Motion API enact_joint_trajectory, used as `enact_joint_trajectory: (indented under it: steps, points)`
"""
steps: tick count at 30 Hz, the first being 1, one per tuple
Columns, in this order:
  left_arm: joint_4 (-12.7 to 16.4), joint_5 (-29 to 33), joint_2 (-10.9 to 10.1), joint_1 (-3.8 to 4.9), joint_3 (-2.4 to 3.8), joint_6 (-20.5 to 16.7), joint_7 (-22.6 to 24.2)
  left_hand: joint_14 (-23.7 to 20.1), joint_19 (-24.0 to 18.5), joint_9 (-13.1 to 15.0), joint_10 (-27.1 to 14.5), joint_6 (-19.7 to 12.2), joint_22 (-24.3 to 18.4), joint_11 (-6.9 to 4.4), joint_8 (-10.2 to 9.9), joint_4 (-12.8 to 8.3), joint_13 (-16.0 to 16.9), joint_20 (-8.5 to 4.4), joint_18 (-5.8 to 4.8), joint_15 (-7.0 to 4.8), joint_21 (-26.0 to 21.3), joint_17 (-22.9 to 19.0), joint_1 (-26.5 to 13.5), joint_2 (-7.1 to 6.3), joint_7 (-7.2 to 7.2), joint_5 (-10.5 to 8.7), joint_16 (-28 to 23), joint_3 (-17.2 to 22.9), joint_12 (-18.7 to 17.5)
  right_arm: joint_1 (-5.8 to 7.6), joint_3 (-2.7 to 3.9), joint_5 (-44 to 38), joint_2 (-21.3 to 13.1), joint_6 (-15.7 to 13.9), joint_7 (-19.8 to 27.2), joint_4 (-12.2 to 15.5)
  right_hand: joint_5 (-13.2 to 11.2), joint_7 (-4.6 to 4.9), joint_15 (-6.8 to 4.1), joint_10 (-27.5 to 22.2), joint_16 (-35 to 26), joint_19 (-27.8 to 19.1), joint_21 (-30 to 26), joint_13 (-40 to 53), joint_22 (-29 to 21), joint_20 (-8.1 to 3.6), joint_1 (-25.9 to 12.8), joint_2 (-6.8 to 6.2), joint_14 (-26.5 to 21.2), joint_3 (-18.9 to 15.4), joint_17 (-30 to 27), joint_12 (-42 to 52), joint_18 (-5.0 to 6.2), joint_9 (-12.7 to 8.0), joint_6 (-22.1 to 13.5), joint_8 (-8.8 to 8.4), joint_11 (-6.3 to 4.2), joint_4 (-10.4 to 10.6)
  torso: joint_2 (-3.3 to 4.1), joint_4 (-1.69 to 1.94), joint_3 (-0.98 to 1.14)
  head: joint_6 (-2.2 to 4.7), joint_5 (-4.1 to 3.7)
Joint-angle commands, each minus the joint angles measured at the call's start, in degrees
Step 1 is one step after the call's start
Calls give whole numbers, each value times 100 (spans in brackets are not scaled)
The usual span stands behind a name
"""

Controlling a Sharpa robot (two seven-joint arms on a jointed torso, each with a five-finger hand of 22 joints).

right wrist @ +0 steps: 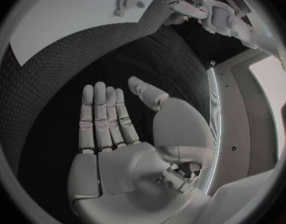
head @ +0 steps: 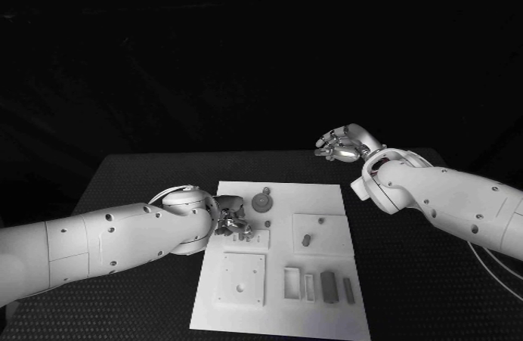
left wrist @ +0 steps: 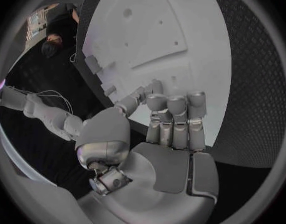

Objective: Assemble the parts on the task board

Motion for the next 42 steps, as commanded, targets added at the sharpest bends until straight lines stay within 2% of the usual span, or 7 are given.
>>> enact_joint_trajectory:
  steps: [1, 9, 14, 23, 26, 34, 42]
  points:
    - [11, -219, 26, -1, 0, 121, -108, 581, 55, 5, -88, 235, 132, -243, 101, -168, 39, -557, 181, -549, 36, 23, -50, 77, -253, 5, 50, 184, 15, 1, 2, 7, 2, 96, 55, 11, 18, 12, 20, -14, -27, -57, -23, -19, -7, 2, 66, 2, -16, -41, -8, -25, -42, -7, -21, -38, 31, -3, -2, 0, -2, -1, 3]
    - [2, -238, 49, -2, -2, 266, -280, 582, 71, 9, -74, 234, 132, -253, 134, -219, 128, -553, 215, -562, 112, 65, -95, 108, -262, 15, 149, 203, 13, 1, 2, 23, 20, 137, 41, 12, 17, 10, 26, -15, -42, -66, -38, -50, -6, 9, 74, 5, -23, -43, -14, -30, -42, -10, -20, -38, 35, -5, 1, -4, -4, -4, 14]
    - [-4, -215, 61, -3, -2, 321, -277, 581, 60, 13, -61, 250, 131, -258, 161, -221, 180, -545, 225, -563, 150, 86, -143, 127, -268, 6, 202, 204, 17, 1, 2, 26, 33, 164, 30, -3, -10, 12, 36, -23, -66, -82, -63, -101, -4, 21, 65, 7, -36, -57, -20, -39, -42, -16, -23, -42, 42, 9, 2, 0, -8, -15, -7]
    - [-26, -212, 80, -17, -2, 245, -269, 569, 32, 22, -34, 274, 127, -270, 235, -167, 257, -536, 238, -569, 204, 108, -263, 166, -282, -44, 275, 202, 20, 1, 2, 31, 47, 174, 33, -6, -11, 13, 46, -32, -86, -101, -86, -142, -1, 30, 68, 9, -54, -61, -25, -47, -43, -21, -26, -45, 50, 13, 1, 3, -9, -23, -8]
    - [-25, -222, 91, -29, -2, 181, -255, 561, 25, 24, -27, 263, 124, -275, 275, -132, 286, -536, 247, -574, 228, 111, -316, 164, -287, -107, 296, 199, 15, 0, 2, 34, 58, 175, 35, -12, -10, 13, 48, -33, -89, -104, -90, -148, -1, 31, 69, 10, -57, -62, -25, -47, -42, -22, -26, -45, 51, 14, 0, 4, -8, -26, -8]
    - [-22, -227, 94, -31, -1, -14, -220, 567, -14, 31, -8, 275, 129, -276, 330, -98, 316, -522, 242, -564, 251, 119, -377, 180, -290, -121, 335, 188, 17, 0, 2, 97, 63, 182, 44, -33, -8, 15, 55, -32, -97, -107, -103, -181, 5, 41, 39, 19, -60, -77, -25, -44, -42, -26, -27, -47, 57, 48, -1, -1, -6, -28, 1]
    - [-24, -250, 122, -31, -1, 26, -212, 563, -58, 36, 6, 277, 132, -276, 370, -104, 331, -514, 240, -554, 271, 124, -419, 206, -293, -119, 361, 188, 14, 0, 2, 100, 75, 188, 44, -38, -9, 16, 57, -31, -102, -109, -112, -207, 10, 46, 11, 25, -61, -90, -24, -40, -39, -30, -29, -49, 58, 76, -2, 2, -11, -21, -20]
